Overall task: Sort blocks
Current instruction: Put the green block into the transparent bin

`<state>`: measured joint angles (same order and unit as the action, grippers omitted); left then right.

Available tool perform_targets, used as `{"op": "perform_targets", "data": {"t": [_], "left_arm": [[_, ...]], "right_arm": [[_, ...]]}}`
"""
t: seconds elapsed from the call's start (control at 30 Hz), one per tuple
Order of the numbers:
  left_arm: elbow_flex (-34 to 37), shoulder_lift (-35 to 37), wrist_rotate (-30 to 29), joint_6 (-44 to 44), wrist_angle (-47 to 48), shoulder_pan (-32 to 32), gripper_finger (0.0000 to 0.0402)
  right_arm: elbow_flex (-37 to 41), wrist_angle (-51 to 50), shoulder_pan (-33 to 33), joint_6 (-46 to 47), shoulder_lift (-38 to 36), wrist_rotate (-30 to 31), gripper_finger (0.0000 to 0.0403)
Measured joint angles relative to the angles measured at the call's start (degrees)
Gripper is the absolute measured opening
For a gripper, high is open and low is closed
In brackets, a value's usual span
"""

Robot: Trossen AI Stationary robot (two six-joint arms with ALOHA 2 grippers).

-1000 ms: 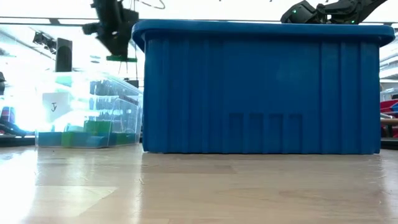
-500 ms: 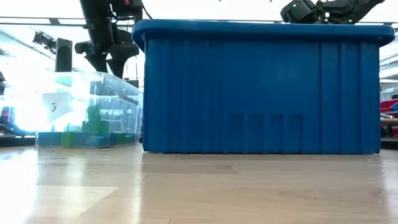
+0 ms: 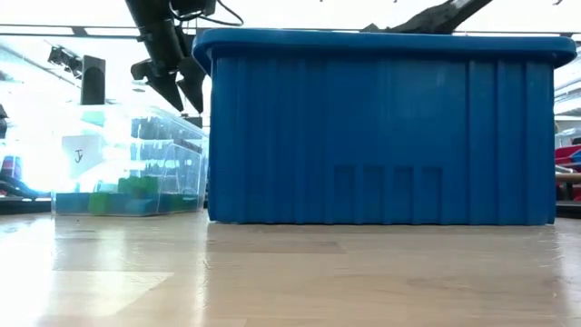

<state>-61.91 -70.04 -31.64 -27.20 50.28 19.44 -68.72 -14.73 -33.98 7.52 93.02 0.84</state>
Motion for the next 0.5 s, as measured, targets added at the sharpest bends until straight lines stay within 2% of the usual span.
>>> {"op": "perform_targets", "data": {"t": [0.17,0.5], "left_arm": [[0.0,0.0,0.0,0.3,-0.5,0.0,0.0287],[0.0,0.0,0.4,3.1,-6.2,0.0,0.0287]], "right_arm": [[-4.7,-3.9,-1.0,2.9,8.0,0.1,0.0269],[-5.1,-4.0,-2.1,7.3,16.3,4.3,0.0266]]}}
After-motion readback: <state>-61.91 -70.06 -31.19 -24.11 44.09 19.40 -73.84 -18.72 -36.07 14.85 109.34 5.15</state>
